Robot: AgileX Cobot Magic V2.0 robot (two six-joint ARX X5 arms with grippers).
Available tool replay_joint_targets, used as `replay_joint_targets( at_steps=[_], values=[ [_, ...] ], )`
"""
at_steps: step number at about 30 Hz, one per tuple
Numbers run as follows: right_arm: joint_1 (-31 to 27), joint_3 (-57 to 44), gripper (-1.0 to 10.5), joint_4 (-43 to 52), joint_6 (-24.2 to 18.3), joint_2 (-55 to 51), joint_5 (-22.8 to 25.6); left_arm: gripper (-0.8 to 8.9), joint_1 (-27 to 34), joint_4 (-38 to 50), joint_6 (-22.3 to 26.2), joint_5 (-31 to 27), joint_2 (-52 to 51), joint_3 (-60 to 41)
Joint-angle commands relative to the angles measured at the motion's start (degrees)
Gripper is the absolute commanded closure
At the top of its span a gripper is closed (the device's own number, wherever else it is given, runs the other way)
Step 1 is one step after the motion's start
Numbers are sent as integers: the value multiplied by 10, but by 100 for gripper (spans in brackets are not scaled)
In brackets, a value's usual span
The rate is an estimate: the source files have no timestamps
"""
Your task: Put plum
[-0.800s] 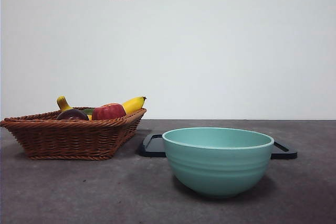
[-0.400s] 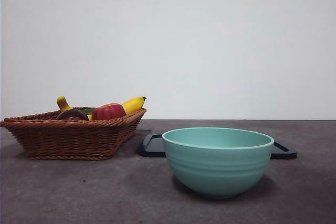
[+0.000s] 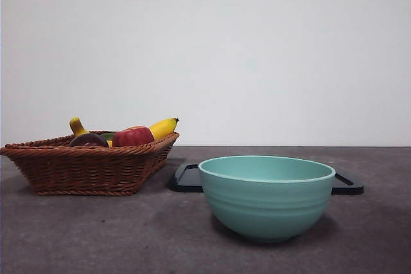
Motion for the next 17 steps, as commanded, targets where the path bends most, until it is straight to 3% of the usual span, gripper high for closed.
replay_joint_targets(
  at_steps=[1, 17],
  values=[
    [0, -3, 941, -5, 5, -1, 5, 805, 0, -3, -3, -1, -1, -12],
    [0, -3, 941, 7, 5, -1, 5, 805, 0, -3, -3, -1, -1, -12]
  ],
)
